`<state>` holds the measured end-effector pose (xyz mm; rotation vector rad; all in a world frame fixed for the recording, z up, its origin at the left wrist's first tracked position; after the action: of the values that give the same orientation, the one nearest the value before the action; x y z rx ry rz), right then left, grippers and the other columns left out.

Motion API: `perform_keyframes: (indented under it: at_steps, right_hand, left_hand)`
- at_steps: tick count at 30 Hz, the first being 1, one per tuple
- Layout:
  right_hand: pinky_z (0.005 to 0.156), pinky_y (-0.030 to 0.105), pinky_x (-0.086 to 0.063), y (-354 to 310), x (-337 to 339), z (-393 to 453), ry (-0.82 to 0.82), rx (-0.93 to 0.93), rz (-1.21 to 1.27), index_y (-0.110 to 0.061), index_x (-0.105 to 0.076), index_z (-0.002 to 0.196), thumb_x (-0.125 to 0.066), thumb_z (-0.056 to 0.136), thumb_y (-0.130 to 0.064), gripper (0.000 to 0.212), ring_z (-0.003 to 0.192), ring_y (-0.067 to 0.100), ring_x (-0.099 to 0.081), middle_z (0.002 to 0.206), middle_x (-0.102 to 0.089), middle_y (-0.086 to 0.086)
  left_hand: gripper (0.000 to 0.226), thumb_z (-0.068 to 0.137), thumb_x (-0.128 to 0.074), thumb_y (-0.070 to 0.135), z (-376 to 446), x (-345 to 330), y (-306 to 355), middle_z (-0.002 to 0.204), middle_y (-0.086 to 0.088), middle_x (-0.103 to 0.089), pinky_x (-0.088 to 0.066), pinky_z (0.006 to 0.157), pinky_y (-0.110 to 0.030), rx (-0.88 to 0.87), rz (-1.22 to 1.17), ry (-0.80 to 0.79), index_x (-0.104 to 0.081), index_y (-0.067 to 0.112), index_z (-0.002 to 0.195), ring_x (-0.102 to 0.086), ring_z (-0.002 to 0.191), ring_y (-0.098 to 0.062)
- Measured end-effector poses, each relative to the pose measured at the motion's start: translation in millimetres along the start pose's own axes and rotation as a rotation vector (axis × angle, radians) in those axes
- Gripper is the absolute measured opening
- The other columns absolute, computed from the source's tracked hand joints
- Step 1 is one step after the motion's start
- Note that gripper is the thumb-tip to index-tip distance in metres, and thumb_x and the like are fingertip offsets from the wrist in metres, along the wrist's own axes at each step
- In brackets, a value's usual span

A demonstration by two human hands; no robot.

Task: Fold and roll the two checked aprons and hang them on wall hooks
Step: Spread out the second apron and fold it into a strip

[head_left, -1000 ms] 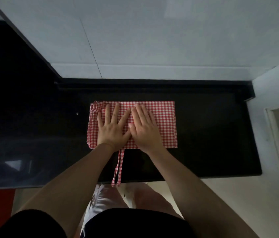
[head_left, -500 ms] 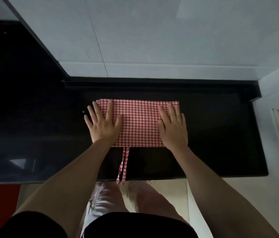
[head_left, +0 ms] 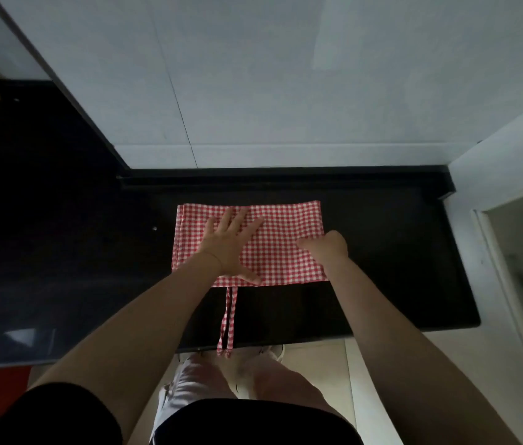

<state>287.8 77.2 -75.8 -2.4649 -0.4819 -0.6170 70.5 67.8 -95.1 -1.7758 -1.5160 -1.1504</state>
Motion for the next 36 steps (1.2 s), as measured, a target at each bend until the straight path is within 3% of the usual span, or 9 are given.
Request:
perform_keyframes:
  at_steps: [6, 9, 13, 15, 20, 23, 26, 30, 36]
  right_hand:
    - [0.062, 0.025, -0.040, -50.3, -10.3, -38.4, -0.126, 0.253, -0.149, -0.020, -0.056, 0.115, -0.072, 0.084, -0.020, 0.035, 0.078, 0.010, -0.055, 0.103, -0.059, -0.003]
    - [0.067, 0.030, -0.047, -74.4, -10.5, -56.7, 0.063, 0.402, -0.348, -0.016, -0.053, 0.116, -0.067, 0.088, -0.026, 0.033, 0.085, 0.015, -0.059, 0.105, -0.059, 0.000]
    - [0.063, 0.032, -0.049, -91.7, -10.7, -80.3, 0.288, 0.498, -0.517, -0.014, -0.048, 0.111, -0.063, 0.091, -0.024, 0.027, 0.079, 0.017, -0.058, 0.103, -0.059, 0.005]
    - [0.067, 0.035, -0.054, -99.2, -26.9, -94.4, 0.310, 0.532, -0.531, -0.013, -0.046, 0.116, -0.063, 0.091, -0.023, 0.032, 0.080, 0.019, -0.060, 0.105, -0.060, 0.007]
    - [0.083, 0.038, -0.056, -110.7, -103.5, -126.8, 0.205, 0.617, -0.519, -0.013, -0.032, 0.141, -0.065, 0.091, -0.024, 0.061, 0.096, 0.021, -0.063, 0.118, -0.058, 0.006]
    - [0.089, 0.041, -0.053, -101.1, -152.9, -128.0, 0.142, 0.605, -0.591, -0.016, -0.025, 0.143, -0.065, 0.090, -0.023, 0.068, 0.103, 0.023, -0.062, 0.126, -0.053, 0.008]
    - [0.087, 0.040, -0.054, -88.5, -169.5, -118.3, 0.130, 0.549, -0.614, -0.017, -0.021, 0.142, -0.068, 0.088, -0.027, 0.073, 0.102, 0.023, -0.060, 0.129, -0.047, 0.011]
    - [0.081, 0.034, -0.052, -85.4, -176.1, -118.7, 0.180, 0.542, -0.631, -0.015, -0.021, 0.141, -0.072, 0.084, -0.032, 0.079, 0.101, 0.022, -0.058, 0.132, -0.043, 0.012]
    - [0.086, 0.032, -0.047, -78.4, -189.1, -125.4, 0.044, 0.485, -0.604, -0.012, -0.023, 0.143, -0.071, 0.085, -0.032, 0.078, 0.110, 0.023, -0.052, 0.139, -0.033, 0.013]
  left_hand:
    - [0.146, 0.051, -0.059, 0.092, 4.9, 1.4, 11.5, 0.160, -0.005, 0.025, 0.005, 0.115, -0.060, 0.081, -0.015, 0.007, 0.027, 0.026, 0.150, 0.021, 0.147, -0.033]
    - [0.144, 0.054, -0.063, 0.087, 1.9, 10.7, 14.3, 0.163, -0.003, 0.018, 0.003, 0.119, -0.055, 0.027, -0.140, 0.020, 0.019, 0.023, 0.153, 0.015, 0.149, -0.028]
    - [0.132, 0.057, -0.064, 0.084, -28.3, 24.1, -30.0, 0.163, -0.004, -0.003, -0.003, 0.122, -0.050, 0.050, -0.196, 0.175, -0.003, 0.022, 0.155, -0.002, 0.150, -0.025]
    - [0.132, 0.057, -0.060, 0.088, -45.0, 12.9, -54.2, 0.163, -0.004, -0.003, -0.002, 0.122, -0.051, 0.070, -0.134, 0.173, -0.003, 0.021, 0.155, -0.001, 0.150, -0.024]
    - [0.137, 0.061, -0.055, 0.088, -51.2, -16.8, -68.8, 0.162, -0.003, 0.022, 0.004, 0.121, -0.053, 0.096, -0.102, 0.072, 0.018, 0.019, 0.153, 0.023, 0.148, -0.022]
    - [0.125, 0.072, -0.057, 0.077, -52.3, -13.6, -67.3, 0.162, -0.006, 0.018, 0.004, 0.121, -0.050, 0.040, -0.134, 0.042, 0.015, 0.017, 0.154, 0.020, 0.148, -0.026]
    - [0.122, 0.073, -0.066, 0.067, -62.0, -9.2, -82.1, 0.163, -0.006, 0.013, 0.007, 0.120, -0.042, 0.022, -0.254, 0.133, 0.009, 0.017, 0.155, 0.018, 0.149, -0.024]
    - [0.126, 0.071, -0.060, 0.076, -81.1, -24.9, -110.4, 0.163, -0.003, 0.018, 0.005, 0.122, -0.043, 0.103, -0.280, 0.184, 0.013, 0.015, 0.155, 0.020, 0.148, -0.021]
    - [0.101, 0.081, -0.063, 0.058, -82.2, -17.3, -112.6, 0.163, -0.005, -0.008, -0.008, 0.123, -0.046, 0.130, -0.350, 0.204, -0.010, 0.017, 0.156, -0.002, 0.151, -0.026]
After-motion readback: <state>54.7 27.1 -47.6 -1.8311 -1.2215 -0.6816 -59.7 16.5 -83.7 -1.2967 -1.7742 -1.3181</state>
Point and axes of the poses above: each hand's wrist, its own z-axis towards the middle knuckle, its own x-axis out of the back of the hand, y = z × x, the point moved 7 cm from there along z, towards the middle knuckle
